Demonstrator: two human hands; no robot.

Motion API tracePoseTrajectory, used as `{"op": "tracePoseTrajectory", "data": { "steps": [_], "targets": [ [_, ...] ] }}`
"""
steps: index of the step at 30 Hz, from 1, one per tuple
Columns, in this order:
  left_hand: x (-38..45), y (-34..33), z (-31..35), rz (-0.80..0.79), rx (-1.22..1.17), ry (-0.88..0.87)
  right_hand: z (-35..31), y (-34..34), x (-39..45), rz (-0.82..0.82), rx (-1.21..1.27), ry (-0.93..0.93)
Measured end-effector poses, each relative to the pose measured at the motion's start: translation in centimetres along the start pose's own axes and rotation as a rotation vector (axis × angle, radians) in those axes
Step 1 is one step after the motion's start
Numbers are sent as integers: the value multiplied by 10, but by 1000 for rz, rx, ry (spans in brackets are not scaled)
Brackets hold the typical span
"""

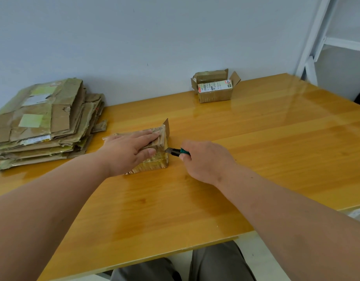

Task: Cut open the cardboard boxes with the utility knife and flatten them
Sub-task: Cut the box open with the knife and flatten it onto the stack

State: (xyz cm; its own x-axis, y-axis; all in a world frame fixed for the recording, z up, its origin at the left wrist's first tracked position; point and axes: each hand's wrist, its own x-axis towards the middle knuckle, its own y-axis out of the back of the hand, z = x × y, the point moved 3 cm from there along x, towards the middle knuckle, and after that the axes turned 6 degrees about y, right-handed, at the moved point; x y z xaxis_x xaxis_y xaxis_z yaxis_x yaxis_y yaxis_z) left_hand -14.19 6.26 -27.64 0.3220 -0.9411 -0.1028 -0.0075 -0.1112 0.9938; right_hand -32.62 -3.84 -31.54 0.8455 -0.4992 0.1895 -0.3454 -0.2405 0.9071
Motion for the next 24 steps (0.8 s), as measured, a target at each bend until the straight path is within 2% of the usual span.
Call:
{"op": "tracePoseTrajectory", "data": {
  "steps": [6, 10, 24],
  "targets": [
    [0, 1, -1, -12, -9, 10, 2, 0, -4, -52, -115, -5],
    [1, 0, -2, -10, -15, 11, 0, -2, -3, 57, -92, 2],
    [0, 0, -2, 6, -38, 12, 3, 0, 1, 141, -43, 35]
  ]
}}
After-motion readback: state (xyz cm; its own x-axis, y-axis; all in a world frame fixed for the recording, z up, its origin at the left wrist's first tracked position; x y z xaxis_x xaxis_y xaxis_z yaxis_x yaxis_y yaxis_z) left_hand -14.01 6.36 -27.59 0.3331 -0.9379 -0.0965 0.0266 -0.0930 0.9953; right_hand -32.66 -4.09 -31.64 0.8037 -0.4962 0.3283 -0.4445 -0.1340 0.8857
